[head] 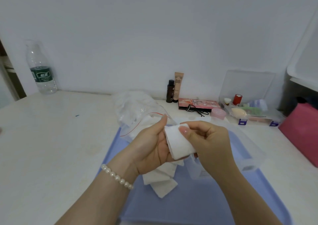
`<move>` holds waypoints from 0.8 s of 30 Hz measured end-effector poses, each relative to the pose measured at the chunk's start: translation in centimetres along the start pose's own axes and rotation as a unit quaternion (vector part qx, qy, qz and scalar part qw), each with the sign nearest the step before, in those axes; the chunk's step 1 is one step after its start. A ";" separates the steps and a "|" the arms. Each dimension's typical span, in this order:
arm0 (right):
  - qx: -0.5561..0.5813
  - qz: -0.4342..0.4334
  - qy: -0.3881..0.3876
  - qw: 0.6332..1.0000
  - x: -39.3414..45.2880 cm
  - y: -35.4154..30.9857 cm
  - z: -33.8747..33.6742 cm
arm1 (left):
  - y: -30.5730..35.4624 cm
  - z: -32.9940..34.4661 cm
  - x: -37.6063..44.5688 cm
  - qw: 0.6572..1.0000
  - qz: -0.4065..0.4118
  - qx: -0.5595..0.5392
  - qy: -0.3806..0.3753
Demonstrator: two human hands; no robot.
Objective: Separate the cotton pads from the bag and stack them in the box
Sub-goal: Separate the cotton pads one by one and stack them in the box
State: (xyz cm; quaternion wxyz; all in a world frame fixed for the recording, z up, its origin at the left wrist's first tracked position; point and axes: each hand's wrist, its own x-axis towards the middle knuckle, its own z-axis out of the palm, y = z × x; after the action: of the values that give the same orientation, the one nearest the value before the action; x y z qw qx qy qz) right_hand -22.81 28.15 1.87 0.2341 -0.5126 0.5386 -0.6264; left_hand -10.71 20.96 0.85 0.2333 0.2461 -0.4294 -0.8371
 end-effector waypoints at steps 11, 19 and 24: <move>-0.219 -0.169 0.141 0.951 0.5 2.2 0.6 | 1.3 -0.6 -1.4 0.996 0.090 -0.006 0.008; -0.538 -0.217 -0.047 0.813 -0.4 3.5 0.8 | 3.6 -2.7 -2.7 0.986 0.147 -0.026 0.078; -0.633 -0.119 -0.122 0.755 -0.6 3.4 1.2 | 3.2 -2.4 -2.5 0.988 0.137 0.013 0.065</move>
State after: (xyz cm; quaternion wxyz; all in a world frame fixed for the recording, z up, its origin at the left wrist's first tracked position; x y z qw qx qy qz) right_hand -22.44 27.10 -1.61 -0.1569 -0.6756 0.7138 -0.0975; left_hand -6.73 19.40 2.80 0.3700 0.2413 -0.4536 -0.7740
